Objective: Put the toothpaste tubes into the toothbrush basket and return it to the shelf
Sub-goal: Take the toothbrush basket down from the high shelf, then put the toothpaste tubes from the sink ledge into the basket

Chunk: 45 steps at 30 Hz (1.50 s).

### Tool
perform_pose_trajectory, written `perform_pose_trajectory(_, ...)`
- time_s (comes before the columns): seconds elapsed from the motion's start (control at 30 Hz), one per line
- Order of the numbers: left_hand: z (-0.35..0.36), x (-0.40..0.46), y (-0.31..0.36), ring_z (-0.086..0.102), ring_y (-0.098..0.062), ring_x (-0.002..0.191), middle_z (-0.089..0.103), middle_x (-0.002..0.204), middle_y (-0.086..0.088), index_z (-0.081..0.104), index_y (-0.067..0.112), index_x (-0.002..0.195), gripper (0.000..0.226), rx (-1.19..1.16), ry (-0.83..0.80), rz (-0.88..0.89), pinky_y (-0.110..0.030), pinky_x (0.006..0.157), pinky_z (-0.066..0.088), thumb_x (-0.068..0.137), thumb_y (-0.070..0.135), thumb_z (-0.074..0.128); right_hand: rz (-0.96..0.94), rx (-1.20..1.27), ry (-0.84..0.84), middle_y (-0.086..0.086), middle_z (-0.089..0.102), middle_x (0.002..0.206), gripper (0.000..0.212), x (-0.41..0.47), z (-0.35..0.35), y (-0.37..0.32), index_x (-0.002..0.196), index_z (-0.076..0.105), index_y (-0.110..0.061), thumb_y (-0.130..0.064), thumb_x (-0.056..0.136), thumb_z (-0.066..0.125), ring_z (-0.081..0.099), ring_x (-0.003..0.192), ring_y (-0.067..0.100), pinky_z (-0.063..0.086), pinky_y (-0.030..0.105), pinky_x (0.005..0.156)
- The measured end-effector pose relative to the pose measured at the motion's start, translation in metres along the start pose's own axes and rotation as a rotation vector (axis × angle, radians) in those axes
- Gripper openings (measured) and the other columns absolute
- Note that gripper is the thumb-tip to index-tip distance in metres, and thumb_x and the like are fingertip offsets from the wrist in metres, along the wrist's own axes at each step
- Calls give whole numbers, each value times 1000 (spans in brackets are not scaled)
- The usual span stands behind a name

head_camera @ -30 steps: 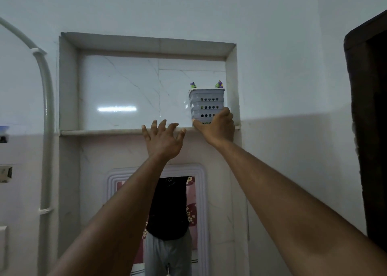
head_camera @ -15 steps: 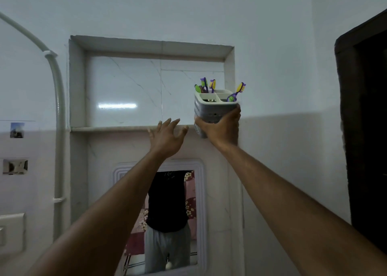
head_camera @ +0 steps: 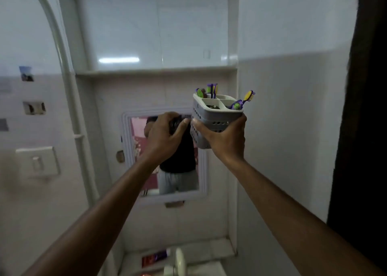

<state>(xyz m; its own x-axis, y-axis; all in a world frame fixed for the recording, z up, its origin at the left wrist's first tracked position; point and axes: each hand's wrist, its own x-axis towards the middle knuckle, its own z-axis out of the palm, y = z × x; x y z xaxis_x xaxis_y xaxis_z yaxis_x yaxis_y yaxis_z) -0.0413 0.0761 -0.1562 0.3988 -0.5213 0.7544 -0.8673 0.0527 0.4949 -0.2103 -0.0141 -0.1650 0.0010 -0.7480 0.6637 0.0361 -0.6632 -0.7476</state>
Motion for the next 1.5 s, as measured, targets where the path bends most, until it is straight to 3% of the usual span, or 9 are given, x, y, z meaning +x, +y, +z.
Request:
perform_pose_trajectory(0.17,15,-97,-40,55,-6,123,60,145,0,58,20,144,61,42,-83,-111,-16,89,47,102,65,55,128,5,-107,3,63,149,121,-75,-8,57,151,42,-11,-60,59,104,67,130,24,61,41,96)
perform_pose_trajectory(0.4,32,-224,-92,61,-13,125,66,136,1,66,17,134,50,2,-220,-367,-33,100,50,104,56,61,272,-70,-280,-3,59,147,122,-175,-5,131,146,35,-18,-62,48,94,64,128,20,55,34,98)
perform_pose_trajectory(0.53,42,-290,-131,65,-16,120,69,134,-3,68,14,133,46,-25,-285,-495,-34,95,54,103,48,68,363,-146,-347,4,56,147,120,-237,0,176,145,35,-13,-50,53,103,62,132,23,56,45,107)
perform_pose_trajectory(0.83,67,-374,-222,71,-13,105,73,124,-3,71,12,126,38,-107,-441,-666,-10,82,52,101,41,72,503,-336,-264,11,56,150,120,-320,-9,259,152,40,-5,-39,59,109,59,139,28,46,30,111)
perform_pose_trajectory(0.97,89,-401,-246,72,-22,109,74,120,-7,71,8,125,35,-95,-518,-725,-45,99,57,103,35,72,568,-428,-318,6,56,158,125,-339,-17,287,159,35,-16,-50,60,104,58,143,30,54,47,111)
perform_pose_trajectory(1.1,108,-416,-268,69,-24,120,74,127,-5,71,11,127,38,-23,-620,-738,-48,105,53,104,41,69,622,-540,-385,5,56,160,128,-350,-6,312,161,31,-22,-61,62,102,60,142,34,57,53,104)
perform_pose_trajectory(1.27,130,-420,-298,54,-35,137,60,147,-12,60,10,144,42,304,-734,-622,-52,105,49,107,30,62,690,-467,-366,5,57,158,128,-355,19,349,157,34,-12,-53,60,107,62,140,29,52,31,101)
perform_pose_trajectory(1.4,143,-412,-325,42,-37,148,46,164,-9,45,14,158,59,517,-944,-551,-52,114,41,102,19,64,747,-425,-398,8,54,158,131,-359,27,375,155,28,-7,-45,60,110,61,139,28,57,43,108)
perform_pose_trajectory(1.5,155,-408,-342,38,-37,152,42,168,-4,43,19,159,69,650,-1073,-431,-55,124,31,95,12,68,758,-458,-460,10,57,153,122,-359,25,395,149,27,-6,-46,65,107,63,133,32,56,37,95)
